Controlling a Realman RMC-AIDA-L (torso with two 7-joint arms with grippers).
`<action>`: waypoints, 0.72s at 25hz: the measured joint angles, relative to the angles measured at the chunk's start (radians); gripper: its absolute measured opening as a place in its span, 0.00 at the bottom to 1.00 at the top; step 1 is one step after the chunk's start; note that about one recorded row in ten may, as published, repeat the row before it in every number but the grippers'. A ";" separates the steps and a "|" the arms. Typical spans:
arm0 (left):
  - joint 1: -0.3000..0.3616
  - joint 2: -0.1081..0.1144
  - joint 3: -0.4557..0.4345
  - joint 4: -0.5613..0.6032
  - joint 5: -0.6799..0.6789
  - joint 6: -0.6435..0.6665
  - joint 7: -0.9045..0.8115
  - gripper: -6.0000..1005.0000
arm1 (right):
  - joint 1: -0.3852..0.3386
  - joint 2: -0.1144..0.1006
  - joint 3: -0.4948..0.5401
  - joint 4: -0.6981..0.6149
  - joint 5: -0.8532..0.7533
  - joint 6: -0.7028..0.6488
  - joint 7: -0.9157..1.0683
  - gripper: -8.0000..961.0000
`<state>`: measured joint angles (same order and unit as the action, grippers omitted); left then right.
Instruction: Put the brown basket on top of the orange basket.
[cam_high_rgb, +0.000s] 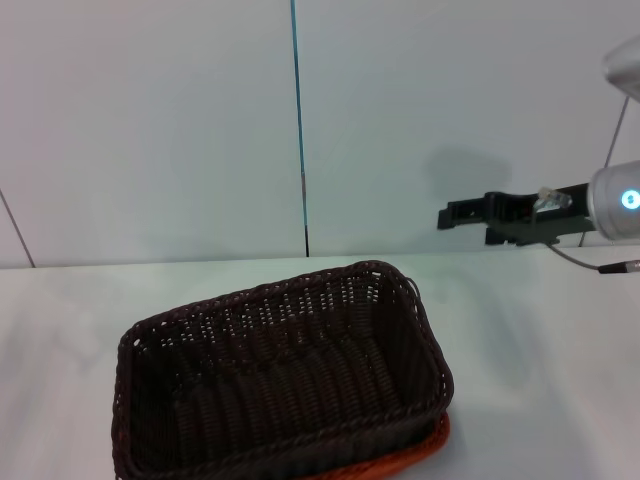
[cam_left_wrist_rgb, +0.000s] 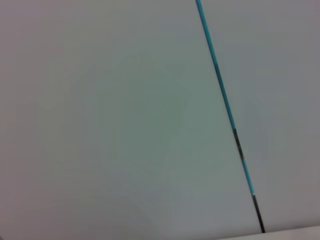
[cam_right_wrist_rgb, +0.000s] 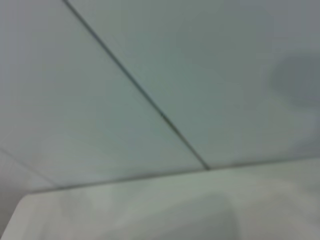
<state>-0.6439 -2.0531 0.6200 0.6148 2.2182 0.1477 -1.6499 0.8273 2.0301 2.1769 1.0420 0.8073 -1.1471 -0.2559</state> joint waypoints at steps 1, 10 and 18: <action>0.000 -0.004 -0.001 0.004 0.000 0.000 -0.004 0.80 | -0.010 0.001 0.006 -0.002 0.015 0.020 -0.017 0.86; 0.001 -0.042 -0.010 0.057 0.000 -0.007 -0.037 0.80 | -0.113 0.004 0.061 -0.011 0.208 0.137 -0.219 0.85; 0.005 -0.087 -0.009 0.103 -0.019 -0.008 -0.047 0.80 | -0.160 0.020 0.107 -0.044 0.320 0.204 -0.399 0.85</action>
<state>-0.6386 -2.1403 0.6108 0.7181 2.1988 0.1397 -1.6967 0.6671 2.0499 2.2844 0.9980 1.1270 -0.9433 -0.6544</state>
